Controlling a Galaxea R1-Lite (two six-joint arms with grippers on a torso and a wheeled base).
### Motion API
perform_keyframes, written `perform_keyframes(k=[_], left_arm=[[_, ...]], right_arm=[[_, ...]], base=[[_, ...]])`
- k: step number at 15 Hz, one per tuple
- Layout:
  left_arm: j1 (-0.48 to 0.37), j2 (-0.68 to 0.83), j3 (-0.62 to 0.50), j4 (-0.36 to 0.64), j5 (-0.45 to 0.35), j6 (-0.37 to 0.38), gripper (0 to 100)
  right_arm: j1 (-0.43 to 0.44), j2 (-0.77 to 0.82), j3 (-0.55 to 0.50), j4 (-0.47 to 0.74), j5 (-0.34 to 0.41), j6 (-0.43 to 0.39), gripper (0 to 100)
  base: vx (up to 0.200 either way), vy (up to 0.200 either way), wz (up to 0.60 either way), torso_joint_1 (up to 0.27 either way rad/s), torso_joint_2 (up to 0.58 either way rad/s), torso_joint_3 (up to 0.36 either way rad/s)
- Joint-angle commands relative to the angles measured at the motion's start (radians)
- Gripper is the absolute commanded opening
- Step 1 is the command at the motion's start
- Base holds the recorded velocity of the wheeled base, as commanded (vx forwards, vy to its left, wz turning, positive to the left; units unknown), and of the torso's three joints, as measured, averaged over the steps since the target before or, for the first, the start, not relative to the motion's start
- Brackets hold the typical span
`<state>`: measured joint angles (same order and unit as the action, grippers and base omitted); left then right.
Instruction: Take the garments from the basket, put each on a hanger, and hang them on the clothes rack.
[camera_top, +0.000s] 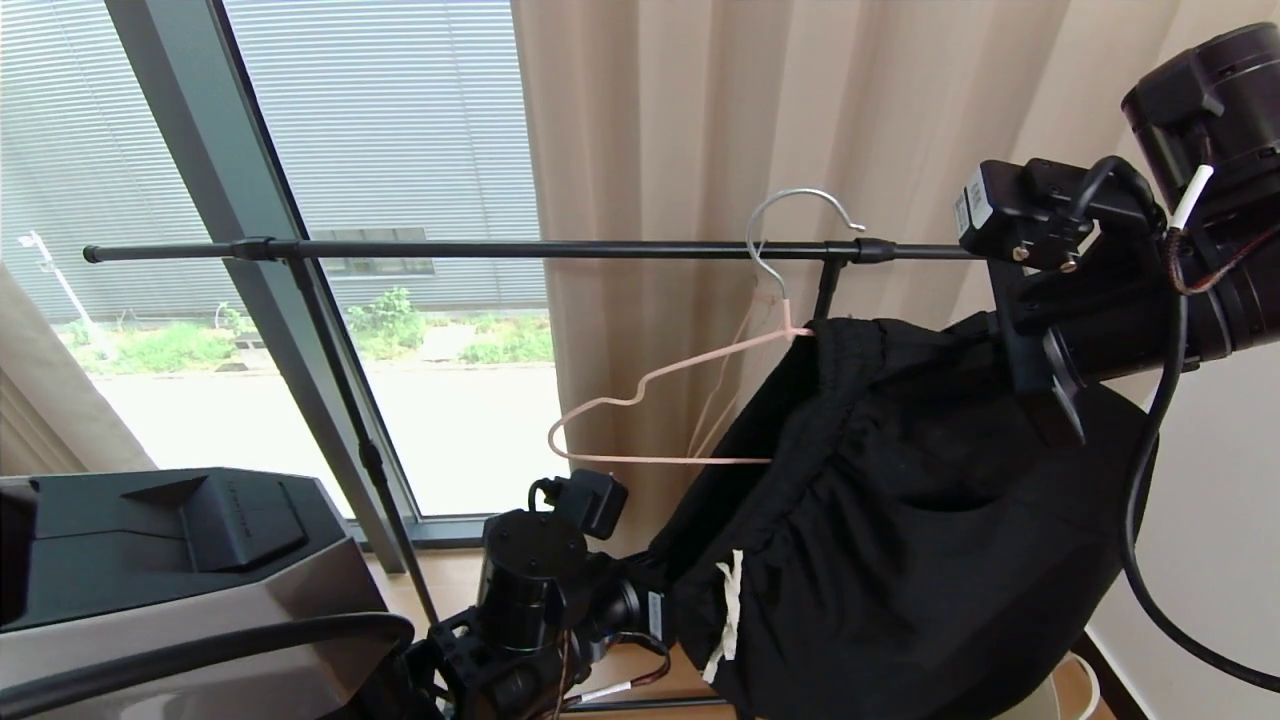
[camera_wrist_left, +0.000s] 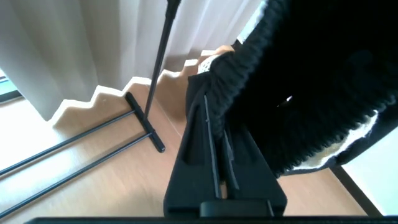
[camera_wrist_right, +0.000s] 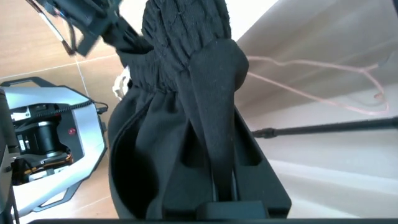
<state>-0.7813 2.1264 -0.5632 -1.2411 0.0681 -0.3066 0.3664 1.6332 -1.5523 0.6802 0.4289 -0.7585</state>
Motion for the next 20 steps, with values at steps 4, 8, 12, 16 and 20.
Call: perform_keyframes(k=[4,8,12,16,20], left_arm=[[0.108,-0.131,0.101,-0.001,0.001,0.037,0],[0.168,-0.117,0.072,0.002,-0.004,0.038,0],[0.226,-0.083,0.048,0.0,-0.004,0.04,0],[0.244,-0.109,0.014,0.005,-0.005,0.044,0],[0.255,-0.163,-0.001,0.057,-0.004,0.118,0]], right_arm=[[-0.119,-0.021,0.115,-0.011,0.053,0.011,0],[-0.152,-0.059,0.278,-0.14,0.068,0.011,0],[-0.158,-0.119,0.403,-0.182,0.068,0.005,0],[-0.15,-0.102,0.443,-0.186,0.034,0.004,0],[-0.124,-0.098,0.474,-0.266,-0.11,0.004,0]], base=[[0.0,0.0,0.0,0.0,0.0,0.0],[0.0,0.0,0.0,0.0,0.0,0.0],[0.0,0.0,0.0,0.0,0.0,0.0],[0.0,0.0,0.0,0.0,0.0,0.0],[0.0,0.0,0.0,0.0,0.0,0.0]])
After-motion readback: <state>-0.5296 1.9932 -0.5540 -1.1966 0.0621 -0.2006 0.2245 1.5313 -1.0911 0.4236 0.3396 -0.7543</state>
